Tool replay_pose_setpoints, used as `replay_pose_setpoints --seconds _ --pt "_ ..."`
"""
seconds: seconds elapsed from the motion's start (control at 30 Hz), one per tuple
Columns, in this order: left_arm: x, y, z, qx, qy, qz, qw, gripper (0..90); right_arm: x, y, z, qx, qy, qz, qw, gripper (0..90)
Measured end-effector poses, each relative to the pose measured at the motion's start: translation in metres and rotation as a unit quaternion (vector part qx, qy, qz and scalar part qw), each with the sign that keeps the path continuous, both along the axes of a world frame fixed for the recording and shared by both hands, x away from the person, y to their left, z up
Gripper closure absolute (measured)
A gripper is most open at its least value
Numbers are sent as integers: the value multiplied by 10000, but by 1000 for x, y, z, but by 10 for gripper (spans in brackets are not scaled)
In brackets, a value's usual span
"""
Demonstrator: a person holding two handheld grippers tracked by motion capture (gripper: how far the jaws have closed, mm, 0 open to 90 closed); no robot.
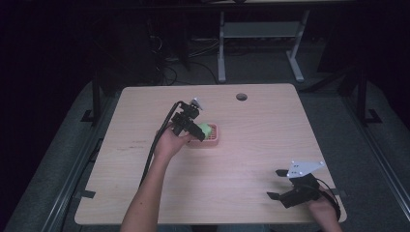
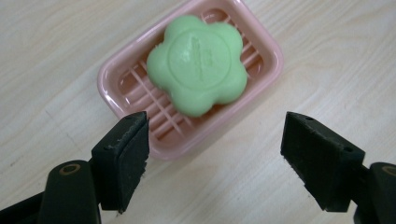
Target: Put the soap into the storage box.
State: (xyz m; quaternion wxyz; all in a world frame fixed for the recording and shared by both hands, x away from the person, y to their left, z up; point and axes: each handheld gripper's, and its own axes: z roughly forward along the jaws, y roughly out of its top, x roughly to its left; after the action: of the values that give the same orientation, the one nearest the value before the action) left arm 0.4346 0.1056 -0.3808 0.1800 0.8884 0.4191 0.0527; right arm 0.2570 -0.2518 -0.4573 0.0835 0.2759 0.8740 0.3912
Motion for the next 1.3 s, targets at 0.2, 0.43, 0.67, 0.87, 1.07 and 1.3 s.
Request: replay_pose_setpoints --seconds 0.2,0.43,0.67,0.87,1.07,1.3 --pt "-7 7 5 -80 -88 -41 9999 238 1 -1 -1 -19 0 -19 10000 138" --pt "-15 10 8 -139 -130 -92 9998 237 0 -1 -1 -28 -22 -14 10000 138" --pt "-28 11 9 -72 -175 -227 9996 237 0 -2 -1 -21 -19 -22 10000 138" --pt "-40 17 8 -48 -206 -308 9993 238 0 -1 -1 -27 -13 -21 10000 138" --pt "-51 27 6 -86 -204 -334 9992 238 0 -1 -2 -58 -4 -30 10000 138" --pt "-63 39 1 -91 -162 -327 9993 238 1 -1 -3 -93 -2 -29 10000 138"
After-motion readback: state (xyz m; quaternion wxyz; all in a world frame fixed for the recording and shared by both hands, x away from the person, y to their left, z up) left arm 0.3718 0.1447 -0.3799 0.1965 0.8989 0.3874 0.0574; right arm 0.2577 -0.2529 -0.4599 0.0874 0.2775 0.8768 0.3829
